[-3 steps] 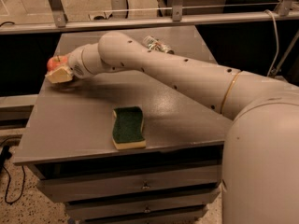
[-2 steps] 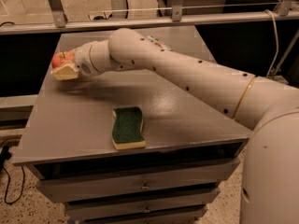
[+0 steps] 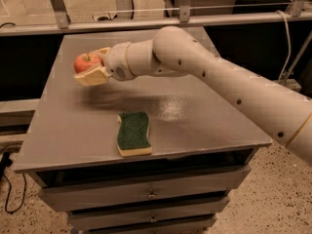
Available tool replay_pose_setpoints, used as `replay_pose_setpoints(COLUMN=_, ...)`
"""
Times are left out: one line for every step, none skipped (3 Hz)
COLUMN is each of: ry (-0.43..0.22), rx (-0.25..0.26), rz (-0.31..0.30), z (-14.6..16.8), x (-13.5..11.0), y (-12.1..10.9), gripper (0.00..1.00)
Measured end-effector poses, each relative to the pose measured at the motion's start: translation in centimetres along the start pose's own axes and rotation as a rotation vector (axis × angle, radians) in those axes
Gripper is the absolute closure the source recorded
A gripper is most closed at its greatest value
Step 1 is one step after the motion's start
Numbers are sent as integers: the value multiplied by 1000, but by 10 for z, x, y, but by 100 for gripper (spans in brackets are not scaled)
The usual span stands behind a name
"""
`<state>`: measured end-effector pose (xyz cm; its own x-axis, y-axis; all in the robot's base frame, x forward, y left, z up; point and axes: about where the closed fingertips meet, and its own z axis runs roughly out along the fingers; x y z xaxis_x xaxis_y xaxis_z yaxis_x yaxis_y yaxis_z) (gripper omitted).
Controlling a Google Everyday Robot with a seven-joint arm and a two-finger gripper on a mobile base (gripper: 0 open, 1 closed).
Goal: Pick apple
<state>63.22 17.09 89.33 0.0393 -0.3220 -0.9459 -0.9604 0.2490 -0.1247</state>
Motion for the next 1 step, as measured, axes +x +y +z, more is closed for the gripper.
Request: replay_pose_setpoints(ry=-4, rx=-13, rz=-14, z=-14, x=2, y=3, gripper=100)
